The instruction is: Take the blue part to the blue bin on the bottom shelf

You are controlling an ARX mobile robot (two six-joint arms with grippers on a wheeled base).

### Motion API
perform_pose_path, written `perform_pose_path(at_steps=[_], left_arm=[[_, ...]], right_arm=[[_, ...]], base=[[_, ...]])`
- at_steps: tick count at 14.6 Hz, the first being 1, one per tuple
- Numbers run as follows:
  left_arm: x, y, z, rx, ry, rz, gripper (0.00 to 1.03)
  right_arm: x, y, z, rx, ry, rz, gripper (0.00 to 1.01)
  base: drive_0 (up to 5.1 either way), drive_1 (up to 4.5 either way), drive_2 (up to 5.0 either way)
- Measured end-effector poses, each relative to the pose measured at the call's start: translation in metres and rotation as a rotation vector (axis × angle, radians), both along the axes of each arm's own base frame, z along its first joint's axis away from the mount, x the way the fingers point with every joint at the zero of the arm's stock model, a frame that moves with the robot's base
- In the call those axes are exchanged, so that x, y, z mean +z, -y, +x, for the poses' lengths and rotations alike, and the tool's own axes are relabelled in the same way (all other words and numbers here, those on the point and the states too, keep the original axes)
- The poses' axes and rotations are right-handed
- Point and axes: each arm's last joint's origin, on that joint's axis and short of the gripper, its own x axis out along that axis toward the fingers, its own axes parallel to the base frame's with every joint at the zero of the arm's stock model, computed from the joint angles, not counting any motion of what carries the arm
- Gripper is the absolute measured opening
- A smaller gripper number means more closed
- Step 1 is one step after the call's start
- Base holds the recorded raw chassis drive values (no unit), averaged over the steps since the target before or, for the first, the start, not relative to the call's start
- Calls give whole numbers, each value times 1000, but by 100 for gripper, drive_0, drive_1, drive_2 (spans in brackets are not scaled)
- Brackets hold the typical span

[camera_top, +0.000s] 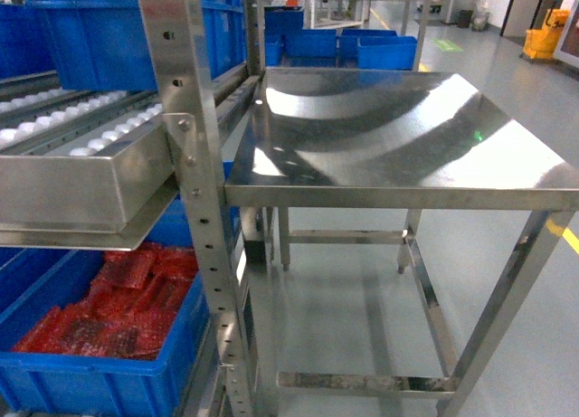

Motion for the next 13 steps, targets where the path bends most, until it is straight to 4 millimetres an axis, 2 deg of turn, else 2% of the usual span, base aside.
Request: perform_pose_path(at_steps=[13], left_arm=[[0,0,0,1,0,0,44]], right_arm=[[0,0,0,0,0,0,98]], base=[[-502,234,234]])
